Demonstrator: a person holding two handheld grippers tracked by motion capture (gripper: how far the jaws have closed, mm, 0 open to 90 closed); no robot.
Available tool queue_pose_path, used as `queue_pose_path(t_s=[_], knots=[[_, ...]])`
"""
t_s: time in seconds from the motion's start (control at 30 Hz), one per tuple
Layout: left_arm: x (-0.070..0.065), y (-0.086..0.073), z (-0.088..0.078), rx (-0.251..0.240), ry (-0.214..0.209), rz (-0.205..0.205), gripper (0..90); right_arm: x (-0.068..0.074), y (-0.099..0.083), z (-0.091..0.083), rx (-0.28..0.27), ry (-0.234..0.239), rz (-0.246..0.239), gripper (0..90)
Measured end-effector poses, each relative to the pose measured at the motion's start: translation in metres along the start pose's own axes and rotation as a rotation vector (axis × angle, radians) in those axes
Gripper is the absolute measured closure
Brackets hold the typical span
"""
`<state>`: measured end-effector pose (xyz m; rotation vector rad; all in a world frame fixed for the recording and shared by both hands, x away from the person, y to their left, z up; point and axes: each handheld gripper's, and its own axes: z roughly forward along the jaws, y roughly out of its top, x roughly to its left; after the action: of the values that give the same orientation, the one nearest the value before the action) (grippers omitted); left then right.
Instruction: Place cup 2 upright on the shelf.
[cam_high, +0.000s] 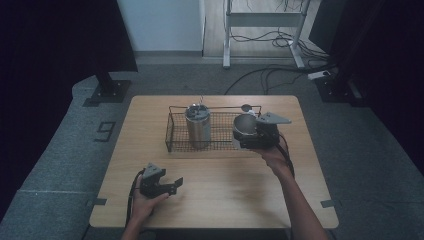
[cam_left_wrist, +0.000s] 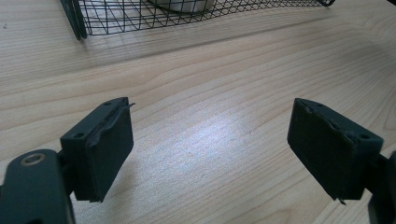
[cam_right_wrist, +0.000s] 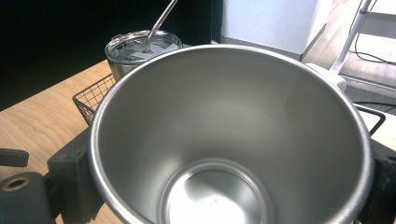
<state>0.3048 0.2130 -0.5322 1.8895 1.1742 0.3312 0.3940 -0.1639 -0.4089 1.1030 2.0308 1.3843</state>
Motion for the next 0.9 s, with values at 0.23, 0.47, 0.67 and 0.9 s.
queue_pose_path(t_s=[0.23,0.47,0.67,0.9], knots=[[0.0,0.0,0.0,0.001,-0.001,0.001,14.6,-0.003,0.002,0.006,0.001,-0.007,0.003,6.8],[-0.001,0.0,0.001,0.003,-0.002,0.003,14.6,-0.009,0.002,0.013,0.015,-0.018,0.015,6.8],[-0.001,0.0,0.001,0.005,-0.003,0.005,14.6,-0.012,0.004,0.018,0.019,-0.023,0.018,6.8],[-0.001,-0.001,0.002,0.007,-0.002,0.005,14.6,-0.014,0.005,0.025,0.032,-0.03,0.015,6.8]])
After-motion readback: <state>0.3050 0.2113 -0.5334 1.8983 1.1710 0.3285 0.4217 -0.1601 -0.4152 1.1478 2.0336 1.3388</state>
